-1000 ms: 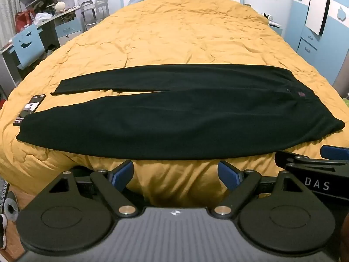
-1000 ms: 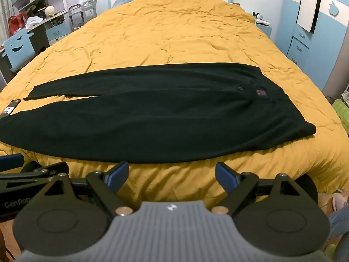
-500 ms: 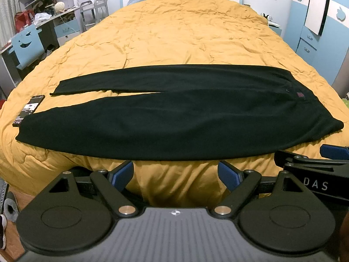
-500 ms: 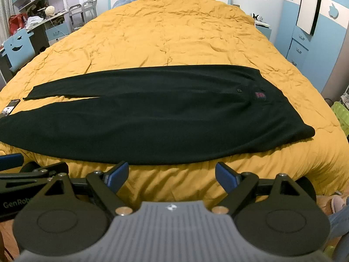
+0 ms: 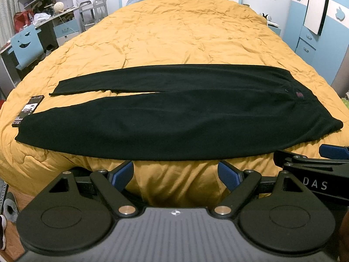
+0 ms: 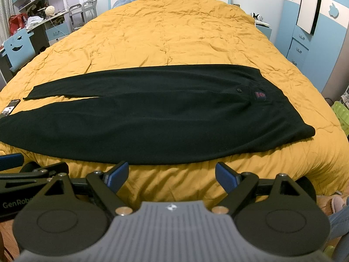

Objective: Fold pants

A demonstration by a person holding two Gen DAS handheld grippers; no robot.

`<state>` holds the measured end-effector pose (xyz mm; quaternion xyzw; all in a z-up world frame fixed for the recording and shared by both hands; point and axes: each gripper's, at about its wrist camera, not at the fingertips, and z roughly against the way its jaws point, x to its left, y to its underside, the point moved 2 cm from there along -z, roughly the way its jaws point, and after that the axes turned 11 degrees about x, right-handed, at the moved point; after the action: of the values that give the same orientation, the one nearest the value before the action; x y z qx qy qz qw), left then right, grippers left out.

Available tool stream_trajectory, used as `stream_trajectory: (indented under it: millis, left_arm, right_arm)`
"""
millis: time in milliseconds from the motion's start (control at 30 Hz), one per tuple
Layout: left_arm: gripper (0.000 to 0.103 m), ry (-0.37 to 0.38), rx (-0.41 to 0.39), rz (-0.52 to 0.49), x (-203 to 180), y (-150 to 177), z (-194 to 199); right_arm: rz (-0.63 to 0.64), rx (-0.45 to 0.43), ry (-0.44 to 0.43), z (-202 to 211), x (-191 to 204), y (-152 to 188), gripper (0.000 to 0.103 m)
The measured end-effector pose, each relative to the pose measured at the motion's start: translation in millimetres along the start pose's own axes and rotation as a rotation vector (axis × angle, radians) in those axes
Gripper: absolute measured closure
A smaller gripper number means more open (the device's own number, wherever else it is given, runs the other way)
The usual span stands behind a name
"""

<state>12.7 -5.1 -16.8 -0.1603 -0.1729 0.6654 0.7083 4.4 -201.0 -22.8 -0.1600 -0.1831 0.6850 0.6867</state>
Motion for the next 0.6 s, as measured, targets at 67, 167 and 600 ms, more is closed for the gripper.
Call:
stream_trajectory:
  millis: [67,167,600]
  left_arm:
    - [0.002,0.001,0.001,0.001,-1.8,-1.0,0.4]
    - [0.002,0.001,0.001,0.000,-2.8,-1.4,0.6]
    - [0.002,0.004,0.005,-0.001,-4.7,-1.9,-5.2]
  right_arm:
    - [-0.001,-0.001,-0.001,-0.4,0.3,0.1,0.020]
    - [0.000,0.000,-0.001,-0.5,0.3,0.2,0.020]
    - [0.000,0.002,0.001,-2.5,1.4,0.5,0.020]
